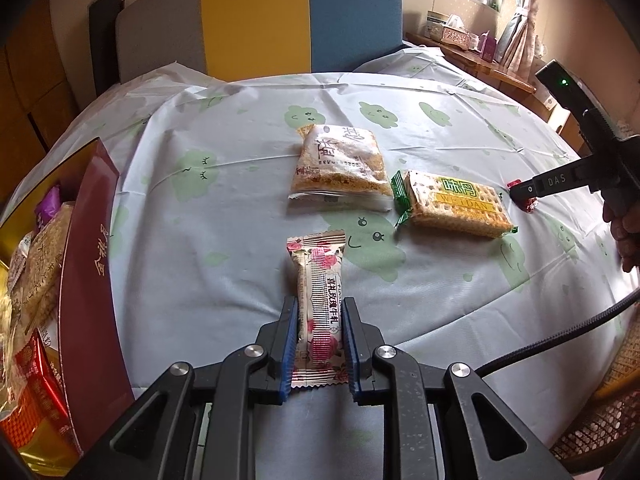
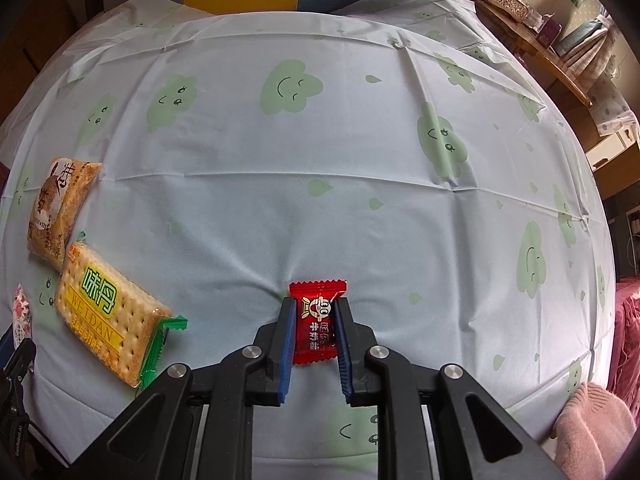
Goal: Organize snacks
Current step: 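Carry the pink wrapper into the gold tin and open the left tool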
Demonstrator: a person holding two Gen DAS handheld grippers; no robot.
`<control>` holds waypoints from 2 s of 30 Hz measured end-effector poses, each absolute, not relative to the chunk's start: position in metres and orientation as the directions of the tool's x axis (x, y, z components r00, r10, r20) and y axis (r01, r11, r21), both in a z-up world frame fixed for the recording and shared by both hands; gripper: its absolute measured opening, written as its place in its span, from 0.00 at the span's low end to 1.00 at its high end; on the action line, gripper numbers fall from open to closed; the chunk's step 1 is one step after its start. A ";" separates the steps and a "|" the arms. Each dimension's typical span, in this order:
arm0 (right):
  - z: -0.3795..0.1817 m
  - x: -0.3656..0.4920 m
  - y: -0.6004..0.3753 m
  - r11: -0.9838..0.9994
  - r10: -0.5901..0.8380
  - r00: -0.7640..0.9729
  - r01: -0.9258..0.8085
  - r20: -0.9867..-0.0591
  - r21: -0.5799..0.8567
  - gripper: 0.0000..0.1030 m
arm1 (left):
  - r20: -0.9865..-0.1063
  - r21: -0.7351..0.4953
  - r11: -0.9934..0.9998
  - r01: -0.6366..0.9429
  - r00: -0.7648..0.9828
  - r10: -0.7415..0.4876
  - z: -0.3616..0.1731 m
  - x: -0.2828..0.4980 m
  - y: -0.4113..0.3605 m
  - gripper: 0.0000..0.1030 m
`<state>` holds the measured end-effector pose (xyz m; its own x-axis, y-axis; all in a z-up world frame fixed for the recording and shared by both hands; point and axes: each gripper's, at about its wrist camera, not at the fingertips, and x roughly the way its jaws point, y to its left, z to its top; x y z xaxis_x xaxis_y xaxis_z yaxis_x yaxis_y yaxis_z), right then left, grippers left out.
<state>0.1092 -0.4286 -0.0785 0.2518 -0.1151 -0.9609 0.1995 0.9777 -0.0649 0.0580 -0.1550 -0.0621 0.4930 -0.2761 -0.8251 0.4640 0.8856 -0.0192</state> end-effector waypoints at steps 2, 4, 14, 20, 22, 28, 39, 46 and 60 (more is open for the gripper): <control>-0.079 0.109 -0.427 0.979 -0.123 0.254 0.192 -0.959 -0.075 0.18 | -0.827 -0.030 0.886 0.462 0.487 -0.282 -0.060 0.058 -0.153 0.20; -0.079 0.109 -0.424 0.980 -0.133 0.256 0.179 -0.957 -0.089 0.18 | -0.823 -0.036 0.887 0.460 0.490 -0.288 -0.056 0.057 -0.151 0.20; -0.081 0.106 -0.413 0.982 -0.154 0.264 0.151 -0.952 -0.118 0.18 | -0.760 -0.140 0.889 0.436 0.528 -0.378 -0.005 0.048 -0.115 0.20; -0.077 0.106 -0.406 0.981 -0.171 0.267 0.132 -0.949 -0.139 0.18 | -0.724 -0.194 0.928 0.319 0.592 -0.355 0.023 0.054 -0.048 0.20; -0.077 0.106 -0.405 0.981 -0.173 0.268 0.128 -0.948 -0.143 0.18 | -0.719 -0.205 0.943 0.264 0.613 -0.328 0.028 0.055 -0.019 0.20; -0.075 0.104 -0.401 0.982 -0.176 0.268 0.121 -0.947 -0.148 0.18 | -0.739 -0.223 0.972 0.080 0.637 -0.222 0.019 0.056 0.058 0.21; -0.073 0.103 -0.396 0.979 -0.191 0.270 0.117 -0.944 -0.165 0.18 | -0.820 -0.238 0.969 -0.068 0.549 -0.163 -0.032 0.058 0.087 0.36; -0.072 0.101 -0.390 0.977 -0.204 0.272 0.113 -0.941 -0.179 0.18 | -0.832 -0.160 0.984 -0.076 0.547 -0.093 -0.034 0.056 0.081 0.36; -0.067 0.101 -0.390 0.976 -0.207 0.276 0.123 -0.938 -0.180 0.17 | -0.828 -0.057 0.995 -0.081 0.561 -0.002 -0.026 0.054 0.072 0.36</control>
